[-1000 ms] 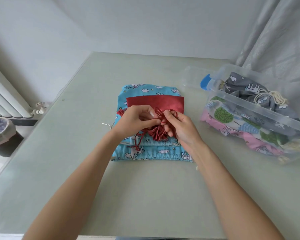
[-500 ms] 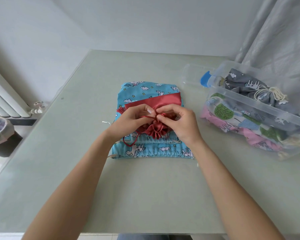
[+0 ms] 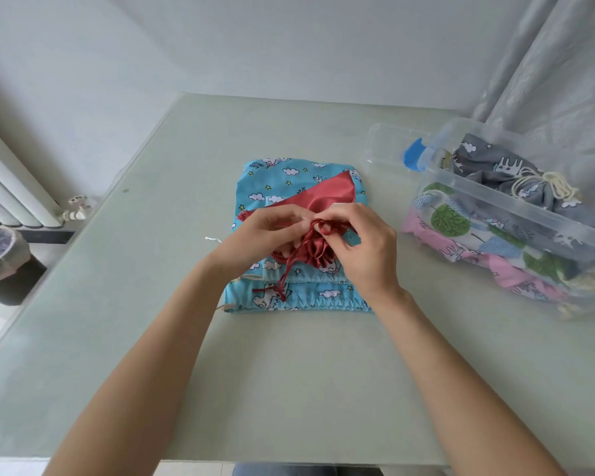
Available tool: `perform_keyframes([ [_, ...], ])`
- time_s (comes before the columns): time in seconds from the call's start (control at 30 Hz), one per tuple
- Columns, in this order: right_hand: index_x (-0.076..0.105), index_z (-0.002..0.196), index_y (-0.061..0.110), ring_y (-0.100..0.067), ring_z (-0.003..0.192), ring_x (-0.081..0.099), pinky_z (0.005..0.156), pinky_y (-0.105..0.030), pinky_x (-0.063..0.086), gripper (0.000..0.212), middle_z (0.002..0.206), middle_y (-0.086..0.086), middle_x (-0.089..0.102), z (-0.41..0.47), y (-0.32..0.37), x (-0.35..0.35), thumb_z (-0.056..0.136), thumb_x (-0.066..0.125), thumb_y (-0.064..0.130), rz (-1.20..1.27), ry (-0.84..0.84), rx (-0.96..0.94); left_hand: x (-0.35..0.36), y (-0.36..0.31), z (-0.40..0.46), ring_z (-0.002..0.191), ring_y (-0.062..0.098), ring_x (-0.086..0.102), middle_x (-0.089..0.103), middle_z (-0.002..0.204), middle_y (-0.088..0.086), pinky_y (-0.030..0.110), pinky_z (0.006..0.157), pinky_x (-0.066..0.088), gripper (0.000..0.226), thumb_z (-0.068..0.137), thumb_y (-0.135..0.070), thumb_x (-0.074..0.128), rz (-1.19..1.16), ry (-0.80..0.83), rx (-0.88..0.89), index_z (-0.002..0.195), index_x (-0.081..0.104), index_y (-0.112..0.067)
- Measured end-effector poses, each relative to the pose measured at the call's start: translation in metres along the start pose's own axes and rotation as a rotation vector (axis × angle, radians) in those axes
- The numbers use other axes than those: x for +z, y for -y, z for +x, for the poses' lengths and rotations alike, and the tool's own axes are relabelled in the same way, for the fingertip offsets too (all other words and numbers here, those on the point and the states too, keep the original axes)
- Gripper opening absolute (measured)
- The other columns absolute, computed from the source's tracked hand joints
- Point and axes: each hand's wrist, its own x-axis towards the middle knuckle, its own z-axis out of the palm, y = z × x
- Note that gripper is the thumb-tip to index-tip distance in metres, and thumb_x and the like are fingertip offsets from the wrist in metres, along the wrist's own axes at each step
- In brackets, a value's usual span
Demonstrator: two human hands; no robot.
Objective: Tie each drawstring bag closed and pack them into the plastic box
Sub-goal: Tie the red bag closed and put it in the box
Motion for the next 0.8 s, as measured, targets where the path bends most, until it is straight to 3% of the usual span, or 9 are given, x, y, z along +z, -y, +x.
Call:
perform_keyframes([
  [0.17, 0.066, 0.073, 0.002, -0.021, 0.073, 0.067, 0.064, -0.037, 0.054, 0.012, 0.077, -0.003, 0.069, 0.001, -0.003, -0.004, 0.077, 0.075, 0.008, 0.056, 0.01, 0.03, 0.001, -0.004, 0.0, 0.057, 0.006, 0.05, 0.055, 0.066, -0.012, 0.018, 0.055, 0.043, 0.01, 0.094, -0.015, 0.053, 0.005, -0.061, 0.03, 0.086, 0.052, -0.009],
  [0.3, 0.065, 0.074, 0.0, -0.018, 0.076, 0.068, 0.069, -0.034, 0.056, 0.014, 0.078, -0.002, 0.07, 0.001, -0.003, -0.005, 0.076, 0.076, 0.009, 0.109, 0.034, 0.096, 0.003, -0.005, 0.002, 0.055, 0.005, 0.055, 0.063, 0.065, -0.008, 0.017, 0.055, 0.046, 0.004, 0.088, -0.008, 0.061, -0.002, -0.189, 0.104, 0.085, 0.058, -0.01],
  [0.43, 0.068, 0.081, 0.002, -0.007, 0.079, 0.069, 0.078, -0.019, 0.053, 0.011, 0.083, 0.001, 0.07, -0.002, -0.004, -0.008, 0.074, 0.076, 0.005, 0.262, 0.106, 0.265, -0.003, -0.002, 0.002, 0.066, 0.007, 0.067, 0.072, 0.071, -0.004, 0.018, 0.066, 0.054, 0.009, 0.078, -0.008, 0.068, -0.087, -0.251, 0.093, 0.086, 0.068, -0.009],
  [0.67, 0.068, 0.086, 0.012, -0.01, 0.087, 0.069, 0.081, -0.02, 0.051, 0.01, 0.091, 0.002, 0.071, 0.001, -0.005, -0.022, 0.078, 0.072, 0.007, 0.447, 0.087, 0.511, -0.012, -0.003, 0.0, 0.068, 0.007, 0.07, 0.073, 0.07, -0.003, 0.016, 0.065, 0.055, 0.009, 0.082, -0.006, 0.064, -0.108, -0.338, 0.03, 0.089, 0.069, -0.01],
  [0.8, 0.067, 0.082, 0.015, -0.01, 0.084, 0.062, 0.081, -0.023, 0.048, 0.006, 0.089, 0.002, 0.067, -0.002, -0.015, -0.037, 0.079, 0.072, 0.017, 0.286, 0.111, 0.502, -0.014, -0.003, -0.005, 0.063, 0.005, 0.068, 0.072, 0.067, -0.004, 0.014, 0.06, 0.052, 0.007, 0.085, -0.004, 0.063, -0.069, -0.363, 0.006, 0.088, 0.068, -0.005],
])
